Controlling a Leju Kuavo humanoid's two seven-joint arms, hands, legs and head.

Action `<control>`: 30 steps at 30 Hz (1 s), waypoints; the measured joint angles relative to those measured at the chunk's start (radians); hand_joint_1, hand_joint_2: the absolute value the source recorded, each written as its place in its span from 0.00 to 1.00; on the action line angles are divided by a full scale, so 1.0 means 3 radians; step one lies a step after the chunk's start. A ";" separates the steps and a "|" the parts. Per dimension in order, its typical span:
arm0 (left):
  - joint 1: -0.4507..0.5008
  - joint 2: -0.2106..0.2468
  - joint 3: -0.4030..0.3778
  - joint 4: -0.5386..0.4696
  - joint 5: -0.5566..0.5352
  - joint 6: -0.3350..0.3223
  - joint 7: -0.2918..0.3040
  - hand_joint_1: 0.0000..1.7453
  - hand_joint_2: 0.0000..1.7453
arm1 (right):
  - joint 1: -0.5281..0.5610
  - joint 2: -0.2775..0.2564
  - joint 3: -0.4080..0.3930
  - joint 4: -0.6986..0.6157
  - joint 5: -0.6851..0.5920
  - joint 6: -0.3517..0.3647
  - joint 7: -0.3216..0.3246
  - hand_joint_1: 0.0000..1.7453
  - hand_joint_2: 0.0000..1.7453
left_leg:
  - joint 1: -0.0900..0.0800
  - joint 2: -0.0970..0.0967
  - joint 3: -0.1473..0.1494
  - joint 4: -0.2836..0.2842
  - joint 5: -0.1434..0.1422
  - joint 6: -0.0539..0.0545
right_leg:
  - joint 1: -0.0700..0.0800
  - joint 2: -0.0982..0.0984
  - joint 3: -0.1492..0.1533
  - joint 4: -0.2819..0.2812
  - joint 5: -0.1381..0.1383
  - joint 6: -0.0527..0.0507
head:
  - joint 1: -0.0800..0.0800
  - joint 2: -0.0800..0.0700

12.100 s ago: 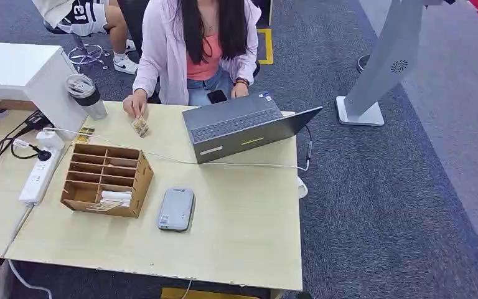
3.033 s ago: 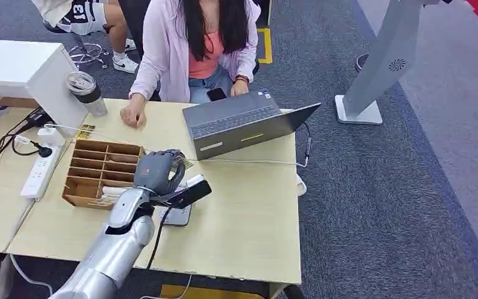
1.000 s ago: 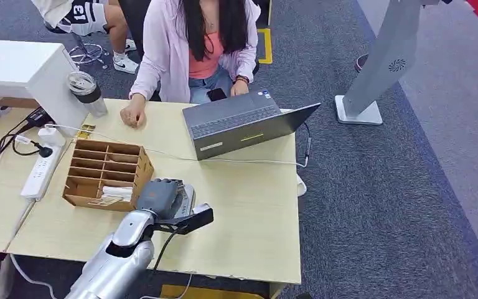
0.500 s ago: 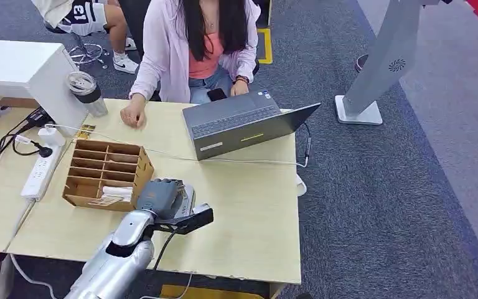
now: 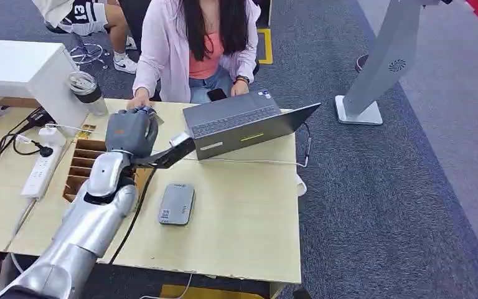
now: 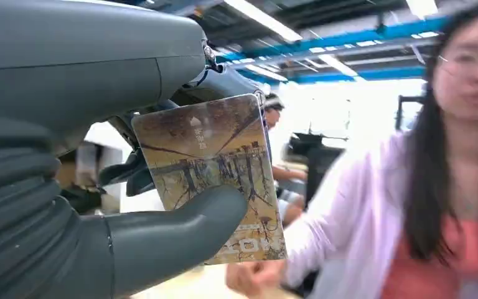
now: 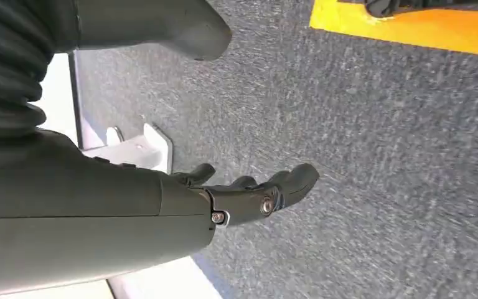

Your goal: Pass the card to the sensor for recognition and then transmit it.

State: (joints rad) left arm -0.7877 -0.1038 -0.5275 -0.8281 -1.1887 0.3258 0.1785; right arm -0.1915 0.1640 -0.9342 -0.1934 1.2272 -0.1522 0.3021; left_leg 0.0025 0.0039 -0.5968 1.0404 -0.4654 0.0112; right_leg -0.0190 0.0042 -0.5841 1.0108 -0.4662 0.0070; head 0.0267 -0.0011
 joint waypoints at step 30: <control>-0.0456 -0.0122 0.0268 0.0615 -0.0108 0.0108 -0.0008 1.00 1.00 | -0.0062 0.0044 0.0013 0.0003 0.0047 0.0025 0.0027 0.00 1.00 | 0.0000 -0.0001 -0.0009 0.0000 0.0002 -0.0002 | 0.0000 -0.0001 -0.0007 0.0000 0.0001 -0.0001 | 0.0000 0.0000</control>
State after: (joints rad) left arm -0.9243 -0.1404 -0.4471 -0.6435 -1.2211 0.3582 0.1762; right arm -0.2102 0.1774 -0.9304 -0.1926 1.2413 -0.1446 0.3101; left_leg 0.0026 0.0035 -0.5994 1.0405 -0.4647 0.0105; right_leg -0.0189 0.0040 -0.5861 1.0109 -0.4659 0.0066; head 0.0267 -0.0011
